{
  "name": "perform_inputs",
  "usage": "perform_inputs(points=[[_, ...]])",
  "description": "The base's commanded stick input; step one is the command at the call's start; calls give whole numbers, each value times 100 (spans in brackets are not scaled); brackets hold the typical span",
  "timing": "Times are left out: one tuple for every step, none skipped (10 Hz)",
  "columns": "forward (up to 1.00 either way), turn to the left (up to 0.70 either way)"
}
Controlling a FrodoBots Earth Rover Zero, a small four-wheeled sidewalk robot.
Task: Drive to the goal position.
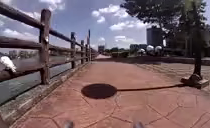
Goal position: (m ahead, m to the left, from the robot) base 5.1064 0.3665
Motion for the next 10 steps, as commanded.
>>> perform_inputs(points=[[70,0],[70,0],[70,0],[70,0],[70,0],[70,0],[70,0],[70,0],[70,0],[70,0]])
